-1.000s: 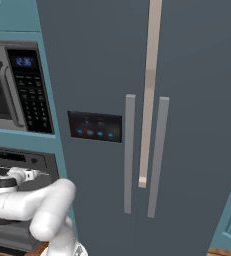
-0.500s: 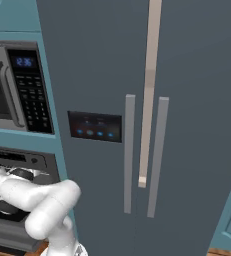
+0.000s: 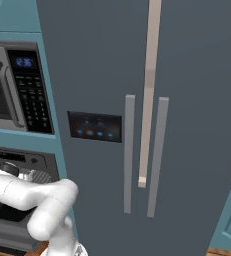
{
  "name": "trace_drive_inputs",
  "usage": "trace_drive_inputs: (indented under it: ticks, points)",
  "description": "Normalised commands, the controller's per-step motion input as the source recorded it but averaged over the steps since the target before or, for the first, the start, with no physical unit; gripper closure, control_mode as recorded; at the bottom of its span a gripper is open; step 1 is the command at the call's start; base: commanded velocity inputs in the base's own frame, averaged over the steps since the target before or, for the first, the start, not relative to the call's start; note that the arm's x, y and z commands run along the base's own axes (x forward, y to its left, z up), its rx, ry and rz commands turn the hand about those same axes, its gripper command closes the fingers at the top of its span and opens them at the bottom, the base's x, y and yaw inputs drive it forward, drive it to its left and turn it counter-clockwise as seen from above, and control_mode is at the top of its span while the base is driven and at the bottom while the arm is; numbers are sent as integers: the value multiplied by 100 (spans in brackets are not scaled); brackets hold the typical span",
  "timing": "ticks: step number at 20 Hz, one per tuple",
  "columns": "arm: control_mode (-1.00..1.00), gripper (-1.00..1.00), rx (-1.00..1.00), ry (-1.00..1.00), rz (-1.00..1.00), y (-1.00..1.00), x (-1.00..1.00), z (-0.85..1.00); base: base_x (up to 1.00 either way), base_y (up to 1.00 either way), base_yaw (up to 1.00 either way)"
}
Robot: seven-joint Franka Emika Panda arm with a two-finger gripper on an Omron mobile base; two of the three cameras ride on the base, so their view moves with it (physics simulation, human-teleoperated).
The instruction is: Take the fish from the oven and place it on the plate on the counter.
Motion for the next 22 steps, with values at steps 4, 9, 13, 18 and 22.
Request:
trace_drive_inputs:
  ticks: [4,9,13,18,22]
  points:
    - [-100,100,2,56,-3,0,-100,-89,0,0,0]
    - [-100,100,2,63,-4,0,-100,-69,0,0,0]
    - [-100,100,0,59,-4,0,-100,-57,0,0,0]
    - [-100,100,5,1,-22,-11,-99,47,0,0,0]
    - [-100,100,5,-29,-25,0,-70,100,0,0,0]
